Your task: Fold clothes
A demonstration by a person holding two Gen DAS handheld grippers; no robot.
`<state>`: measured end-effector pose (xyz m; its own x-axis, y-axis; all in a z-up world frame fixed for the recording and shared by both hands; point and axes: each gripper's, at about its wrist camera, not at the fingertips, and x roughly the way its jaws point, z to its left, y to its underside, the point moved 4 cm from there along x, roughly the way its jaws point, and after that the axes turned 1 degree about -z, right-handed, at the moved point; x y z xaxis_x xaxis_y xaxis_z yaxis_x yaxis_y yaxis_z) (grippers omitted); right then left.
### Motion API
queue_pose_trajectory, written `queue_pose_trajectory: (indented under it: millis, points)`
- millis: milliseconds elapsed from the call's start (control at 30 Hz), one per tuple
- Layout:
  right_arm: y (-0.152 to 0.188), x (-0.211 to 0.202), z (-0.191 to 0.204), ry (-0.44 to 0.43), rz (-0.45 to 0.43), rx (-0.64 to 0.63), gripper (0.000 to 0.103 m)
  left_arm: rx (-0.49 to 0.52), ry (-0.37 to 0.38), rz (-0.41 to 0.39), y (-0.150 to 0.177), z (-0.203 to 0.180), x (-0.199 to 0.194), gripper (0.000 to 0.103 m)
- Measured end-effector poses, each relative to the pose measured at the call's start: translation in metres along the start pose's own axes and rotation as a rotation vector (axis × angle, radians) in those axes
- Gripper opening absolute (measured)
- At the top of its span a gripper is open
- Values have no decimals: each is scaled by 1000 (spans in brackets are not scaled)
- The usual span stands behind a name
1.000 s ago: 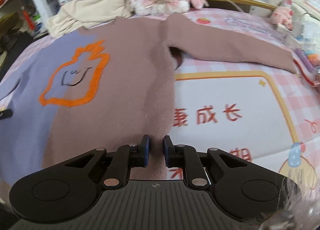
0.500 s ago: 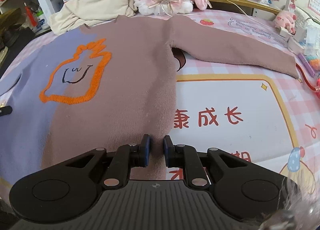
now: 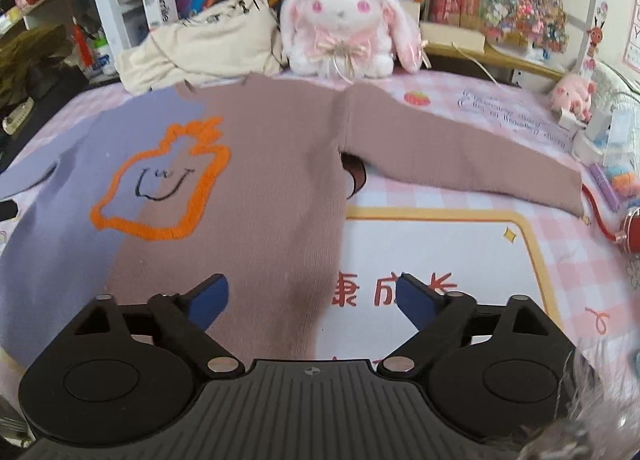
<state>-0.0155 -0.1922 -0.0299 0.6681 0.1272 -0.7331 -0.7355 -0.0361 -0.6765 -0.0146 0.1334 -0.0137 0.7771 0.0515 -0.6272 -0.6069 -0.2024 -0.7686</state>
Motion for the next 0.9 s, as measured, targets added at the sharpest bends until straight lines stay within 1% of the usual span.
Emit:
queue_pose_trajectory:
  millis: [67, 167, 267, 400, 500, 633, 767, 900]
  points:
    - [3, -4, -1, 2, -21, -5, 93, -17, -11, 4, 3, -10, -6, 88]
    - [12, -10, -3, 12, -51, -21, 95, -40, 8, -1, 13, -22, -14, 92]
    - [20, -14, -6, 13, -58, -32, 96, -22, 7, -6, 23, -36, -20, 92]
    - [26, -17, -12, 8, -49, -22, 96, 31, -12, 0, 32, -51, -26, 92]
    - [30, -17, -14, 4, -42, -22, 96, 42, -39, 0, 37, -55, -32, 93]
    - [33, -16, -11, -13, -31, -22, 97, 44, -68, 31, 46, -55, -38, 93]
    - [36, -17, -3, -23, -39, -43, 97, 75, -92, 32, 46, -54, -40, 93]
    - [35, -18, 5, 1, -48, -47, 97, 136, -72, 35, 45, -56, -35, 93]
